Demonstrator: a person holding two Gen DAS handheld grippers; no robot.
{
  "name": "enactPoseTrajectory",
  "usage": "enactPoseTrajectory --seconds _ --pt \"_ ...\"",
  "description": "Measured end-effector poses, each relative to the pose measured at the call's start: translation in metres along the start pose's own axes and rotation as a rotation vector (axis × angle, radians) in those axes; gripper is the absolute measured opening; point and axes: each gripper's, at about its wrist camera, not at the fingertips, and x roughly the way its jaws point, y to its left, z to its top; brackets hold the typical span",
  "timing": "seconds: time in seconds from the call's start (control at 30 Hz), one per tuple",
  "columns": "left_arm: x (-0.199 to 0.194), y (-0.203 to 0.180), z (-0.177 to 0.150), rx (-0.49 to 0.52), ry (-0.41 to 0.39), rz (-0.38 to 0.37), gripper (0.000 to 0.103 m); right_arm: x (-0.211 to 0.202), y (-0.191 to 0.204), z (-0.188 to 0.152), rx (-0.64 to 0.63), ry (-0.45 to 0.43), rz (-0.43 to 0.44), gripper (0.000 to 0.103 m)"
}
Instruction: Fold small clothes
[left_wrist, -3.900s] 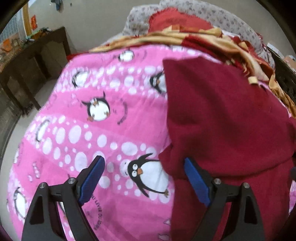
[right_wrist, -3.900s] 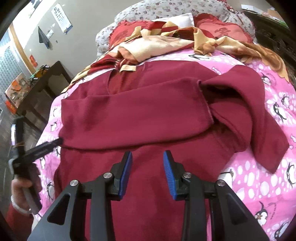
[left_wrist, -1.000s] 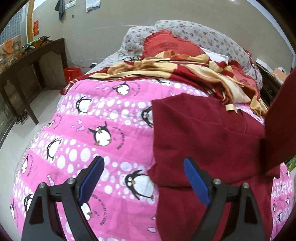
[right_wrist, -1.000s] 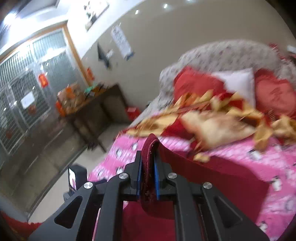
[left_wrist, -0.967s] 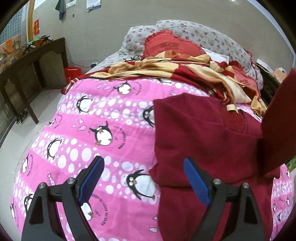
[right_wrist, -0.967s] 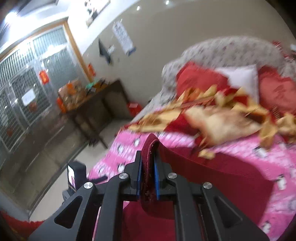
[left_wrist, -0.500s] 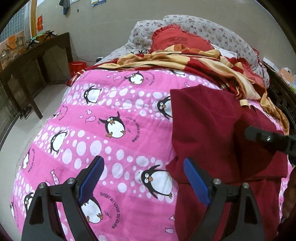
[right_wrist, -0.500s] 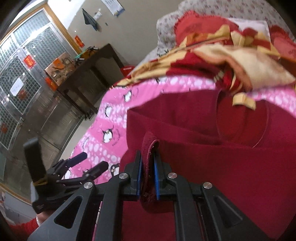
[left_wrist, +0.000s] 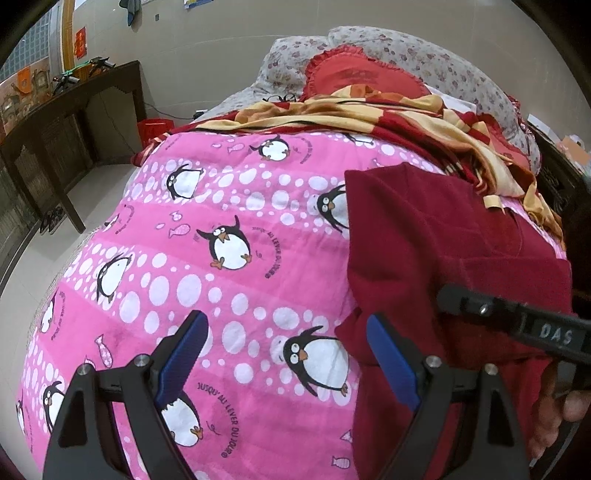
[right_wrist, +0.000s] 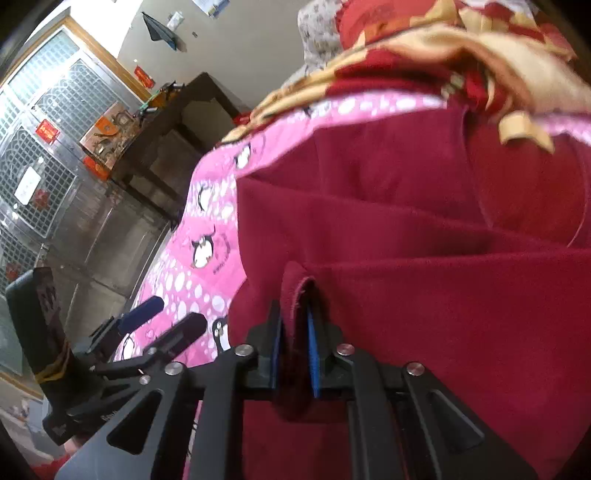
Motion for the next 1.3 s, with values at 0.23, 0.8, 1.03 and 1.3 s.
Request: enactPoseTrajectory --seconds 0.23,0.8,1.03,1.3 --pt "-0.004 0.0 0.001 -0.01 -0.007 -0.009 0.091 -0.03 -0.002 -0.014 0.016 -0.045 0.014 0.059" --pt "0.014 -0.088 0.008 0.153 0.001 -0.116 0.069 -0.193 -0.121 -0.104 0.289 -0.265 -0.142 0.06" --pt "0.021 -0.097 0.025 0.158 0.022 -0.124 0.016 -0.223 -0.149 -0.108 0.326 -0.326 -0.256 0.06" --pt "0.0 -0.071 0.045 0.073 0.003 -0.209 0.015 -0.222 -0.182 -0.078 0.343 -0.348 -0.403 0.071"
